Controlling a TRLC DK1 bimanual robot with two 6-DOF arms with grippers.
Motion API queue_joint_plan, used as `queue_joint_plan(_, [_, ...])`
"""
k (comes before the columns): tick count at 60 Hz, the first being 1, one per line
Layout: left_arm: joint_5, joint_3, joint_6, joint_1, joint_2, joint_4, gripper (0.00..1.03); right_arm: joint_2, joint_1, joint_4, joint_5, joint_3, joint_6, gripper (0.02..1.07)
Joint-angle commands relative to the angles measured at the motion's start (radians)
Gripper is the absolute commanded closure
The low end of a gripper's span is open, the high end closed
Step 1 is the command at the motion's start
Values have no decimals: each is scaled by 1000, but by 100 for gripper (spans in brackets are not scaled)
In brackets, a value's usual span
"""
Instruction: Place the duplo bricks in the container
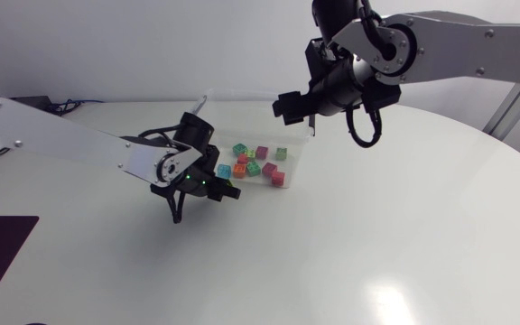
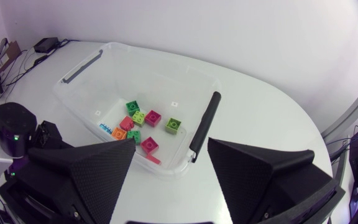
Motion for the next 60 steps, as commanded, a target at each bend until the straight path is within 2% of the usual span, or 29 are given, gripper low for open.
queue_joint_plan(1, [-7, -30, -6, 2, -78, 8, 83, -21, 12, 12, 12, -33, -16, 23])
queue_joint_plan(6, [-7, -15, 1, 13, -69, 16, 81, -21, 16, 12, 14, -34, -14, 23])
queue_joint_plan(15, [-4, 45, -16, -2, 3, -24, 46, -28, 19, 12, 22, -41, -14, 23])
queue_joint_plan(19, [-4, 60, -19, -21, 28, -28, 40, -30, 19, 11, 22, -44, -17, 23])
queue_joint_plan(29, [-5, 91, -19, -36, 86, -22, 40, -39, 15, 14, 25, -64, -22, 22])
queue_joint_plan(47, [-5, 77, 40, -4, 91, 2, 40, -47, 9, 37, 23, -93, -26, 22])
queue_joint_plan(60, [10, 62, 106, 21, 98, 56, 35, -50, 10, 44, 25, -99, -26, 22])
